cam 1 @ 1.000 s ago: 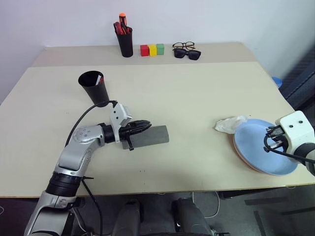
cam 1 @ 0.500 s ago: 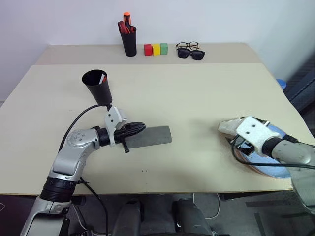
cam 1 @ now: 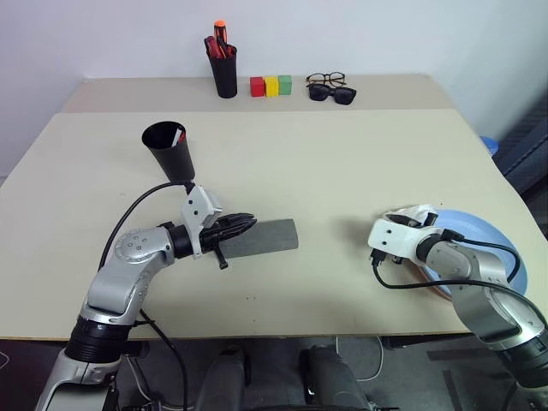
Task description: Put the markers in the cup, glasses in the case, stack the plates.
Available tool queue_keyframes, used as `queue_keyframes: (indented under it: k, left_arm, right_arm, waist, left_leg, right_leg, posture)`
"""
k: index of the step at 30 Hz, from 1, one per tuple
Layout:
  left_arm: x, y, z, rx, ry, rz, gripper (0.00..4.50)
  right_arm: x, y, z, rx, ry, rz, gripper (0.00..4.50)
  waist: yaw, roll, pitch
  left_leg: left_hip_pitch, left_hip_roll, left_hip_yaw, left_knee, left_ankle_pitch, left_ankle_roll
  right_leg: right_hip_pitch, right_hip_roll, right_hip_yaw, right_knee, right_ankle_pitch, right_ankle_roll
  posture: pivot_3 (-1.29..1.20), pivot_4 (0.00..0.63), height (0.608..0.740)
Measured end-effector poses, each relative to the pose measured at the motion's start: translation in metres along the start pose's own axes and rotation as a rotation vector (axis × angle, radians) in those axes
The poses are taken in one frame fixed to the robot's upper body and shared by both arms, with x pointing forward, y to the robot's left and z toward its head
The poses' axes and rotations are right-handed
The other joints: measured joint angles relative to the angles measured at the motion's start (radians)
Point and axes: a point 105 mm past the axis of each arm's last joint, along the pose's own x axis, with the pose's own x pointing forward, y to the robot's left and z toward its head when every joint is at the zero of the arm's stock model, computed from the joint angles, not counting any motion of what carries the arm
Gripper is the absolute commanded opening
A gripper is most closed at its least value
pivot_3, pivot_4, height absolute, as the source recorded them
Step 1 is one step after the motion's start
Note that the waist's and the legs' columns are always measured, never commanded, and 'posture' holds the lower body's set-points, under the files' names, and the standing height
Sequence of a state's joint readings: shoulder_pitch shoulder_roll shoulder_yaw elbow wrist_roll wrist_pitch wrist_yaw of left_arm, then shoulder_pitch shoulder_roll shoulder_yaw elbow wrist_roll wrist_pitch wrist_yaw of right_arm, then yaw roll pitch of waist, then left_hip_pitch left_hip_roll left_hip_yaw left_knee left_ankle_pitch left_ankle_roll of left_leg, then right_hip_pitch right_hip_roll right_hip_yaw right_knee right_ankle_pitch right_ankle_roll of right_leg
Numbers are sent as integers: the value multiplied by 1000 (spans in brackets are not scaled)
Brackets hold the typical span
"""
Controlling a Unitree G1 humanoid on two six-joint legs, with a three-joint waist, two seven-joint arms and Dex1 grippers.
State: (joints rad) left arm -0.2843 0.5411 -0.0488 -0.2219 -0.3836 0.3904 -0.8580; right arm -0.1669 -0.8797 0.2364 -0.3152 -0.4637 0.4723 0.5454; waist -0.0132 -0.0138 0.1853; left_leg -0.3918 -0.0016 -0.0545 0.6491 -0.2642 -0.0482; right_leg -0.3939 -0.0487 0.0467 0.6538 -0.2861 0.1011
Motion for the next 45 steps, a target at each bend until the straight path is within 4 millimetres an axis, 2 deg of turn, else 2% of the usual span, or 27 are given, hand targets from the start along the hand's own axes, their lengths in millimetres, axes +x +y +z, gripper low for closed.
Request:
queue_keyframes:
  k: [1, 5, 10, 14, 17, 20, 22, 25, 29, 32, 35, 36, 39, 42, 45]
  left_arm:
    - [0, 0, 0, 0, 1, 1, 299]
    - [-1, -2, 2, -11, -4, -20, 299]
    - [4, -8, 6, -9, -15, -76, 299]
    - [14, -17, 13, -2, -31, -173, 299]
    - [17, -24, 11, -10, -26, -233, 299]
    - [19, -31, 8, -20, -13, -289, 299]
    - [19, -33, 6, -23, -9, -304, 299]
    - [19, -32, 5, -27, -7, -306, 299]
    - [15, -22, 6, -19, -17, -226, 299]
    - [5, 3, 6, -8, -28, -57, 299]
    - [-19, 33, 1, 9, -31, 164, 299]
    - [-31, 42, -4, 13, -16, 248, 299]
    - [-62, 58, -20, 6, 38, 431, 299]
    - [-92, 65, -31, -12, 72, 578, 299]
    - [-108, 65, -33, -11, 75, 653, 299]
  right_arm:
    - [0, -1, 0, -5, 3, -4, 65]
    - [-4, -9, 4, -23, -4, -39, 65]
    - [-23, -37, 6, 11, 1, -119, 65]
    - [-63, -53, -16, 73, 83, -119, 65]
    - [-84, -47, -37, 127, 171, -61, 65]
    - [-89, -31, -45, 176, 200, 18, 950]
    - [-89, -27, -46, 197, 204, 41, 1929]
    - [-87, -30, -43, 193, 189, 27, 3454]
    - [-76, -49, -24, 209, 75, -31, 3454]
    - [-65, -67, -6, 295, -61, -95, 3454]
    - [-47, -77, 27, 530, -305, -128, 3454]
    - [-40, -76, 40, 612, -395, -104, 3454]
    - [-25, -66, 50, 737, -498, -3, 3454]
    - [-19, -59, 61, 824, -590, 125, 3454]
    - [-16, -52, 67, 862, -636, 213, 3454]
  waist:
    - [0, 0, 0]
    - [0, 0, 0]
    - [2, 0, 0]
    - [15, 0, 0]
    - [17, 0, 0]
    - [3, 0, 0]
    - [-4, 0, 0]
    - [-4, 0, 0]
    - [-4, 0, 0]
    - [-2, 0, 0]
    - [-12, -2, 0]
    - [-12, -1, 0]
    - [3, -1, 0]
    - [5, -1, 0]
    - [3, -1, 0]
  left_leg:
    - [0, 0, 0, 0, 0, 0]
    - [0, 0, 0, 0, 0, 0]
    - [0, 0, 0, 0, 0, 0]
    - [-1, -1, -1, 0, 0, 1]
    - [0, 0, -1, 0, 0, 1]
    - [1, 0, 0, 0, 0, 1]
    - [1, 0, -1, 0, 0, 1]
    - [1, 0, -1, 0, 0, 1]
    - [1, 0, -1, 0, 0, 1]
    - [1, 1, -2, 0, 0, 1]
    - [1, 1, -2, -1, 0, 1]
    - [1, 2, -2, -1, 0, 1]
    - [-1, 1, -2, -1, 0, 1]
    - [-1, 0, -2, -1, -1, 1]
    - [0, 0, -2, -1, -1, 1]
  right_leg:
    - [0, 0, 0, 0, 0, 0]
    - [0, 0, 0, 0, 0, 0]
    - [0, 0, 0, 0, 0, 0]
    - [1, 0, -2, -2, 0, 0]
    - [3, 0, -2, -2, 0, 0]
    - [3, 1, -2, -2, 0, 0]
    - [3, 1, -1, -1, 0, 0]
    - [2, 1, -1, -1, 0, 0]
    - [2, 1, -1, -1, 0, 0]
    - [2, 1, -1, -1, 0, 0]
    - [2, 2, -1, -1, 0, 0]
    - [1, 2, -1, -1, 0, 0]
    - [1, -1, -2, -1, 0, 0]
    - [1, -4, -2, -2, 0, 0]
    - [2, -5, -3, -2, 0, 0]
  posture:
    - [0, 150, 740]
    - [0, 150, 740]
    - [0, 150, 740]
    - [0, 150, 740]
    - [0, 150, 740]
    - [0, 150, 740]
    - [0, 150, 740]
    - [0, 150, 740]
    - [0, 150, 740]
    - [0, 150, 740]
    - [0, 150, 740]
    - [0, 150, 740]
    - [0, 150, 740]
    - [0, 150, 740]
    - [0, 150, 740]
